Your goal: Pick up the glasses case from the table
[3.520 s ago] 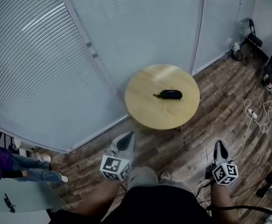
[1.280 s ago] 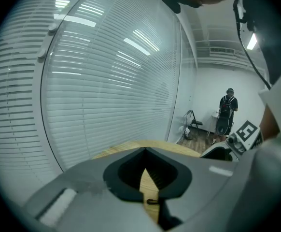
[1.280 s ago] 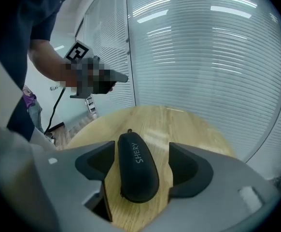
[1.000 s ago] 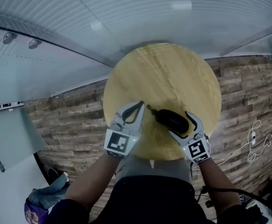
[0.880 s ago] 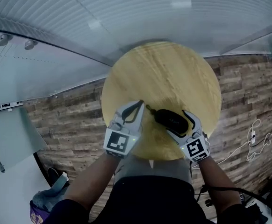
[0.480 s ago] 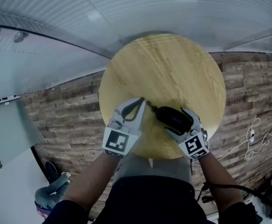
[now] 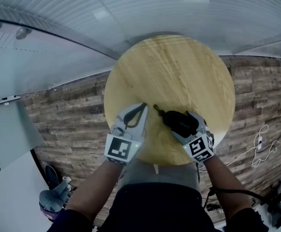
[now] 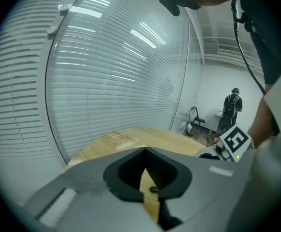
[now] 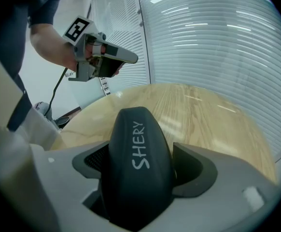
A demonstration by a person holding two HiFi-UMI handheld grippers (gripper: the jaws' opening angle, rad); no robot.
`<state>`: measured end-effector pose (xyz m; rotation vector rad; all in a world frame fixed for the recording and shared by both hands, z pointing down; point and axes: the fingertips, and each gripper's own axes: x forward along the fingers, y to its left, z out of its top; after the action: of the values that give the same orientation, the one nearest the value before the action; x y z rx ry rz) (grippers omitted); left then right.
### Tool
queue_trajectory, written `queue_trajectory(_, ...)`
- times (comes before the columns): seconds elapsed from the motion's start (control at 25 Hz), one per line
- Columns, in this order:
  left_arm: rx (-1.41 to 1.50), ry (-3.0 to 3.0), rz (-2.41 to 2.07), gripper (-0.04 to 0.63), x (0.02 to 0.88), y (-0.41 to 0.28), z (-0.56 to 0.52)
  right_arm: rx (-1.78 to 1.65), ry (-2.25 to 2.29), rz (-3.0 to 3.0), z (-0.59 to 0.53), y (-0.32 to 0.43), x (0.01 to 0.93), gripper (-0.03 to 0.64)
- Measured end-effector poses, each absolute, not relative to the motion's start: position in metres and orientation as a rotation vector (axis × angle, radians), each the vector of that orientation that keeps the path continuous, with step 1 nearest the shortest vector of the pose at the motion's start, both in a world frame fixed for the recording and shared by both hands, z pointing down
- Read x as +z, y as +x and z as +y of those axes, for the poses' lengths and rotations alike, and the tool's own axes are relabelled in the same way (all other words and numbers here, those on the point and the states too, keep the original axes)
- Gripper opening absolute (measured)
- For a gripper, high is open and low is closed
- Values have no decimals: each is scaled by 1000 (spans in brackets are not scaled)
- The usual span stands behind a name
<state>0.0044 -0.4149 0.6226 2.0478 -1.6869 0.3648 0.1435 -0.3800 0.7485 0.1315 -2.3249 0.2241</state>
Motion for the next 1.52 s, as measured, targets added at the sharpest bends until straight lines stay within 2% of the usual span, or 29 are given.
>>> queue_trajectory(0.48, 369, 2053, -1700, 3, 607, 7, -410, 290, 168, -2297, -379, 151, 746, 373)
queue_trajectory(0.96, 364, 2158, -1656, 4, 575, 12, -410, 360, 368, -2391, -399, 160, 680, 368)
queue_trajectory(1.52, 370, 2281, -1700, 5, 522, -16, -427, 356, 597, -2506, -428, 167, 582, 369)
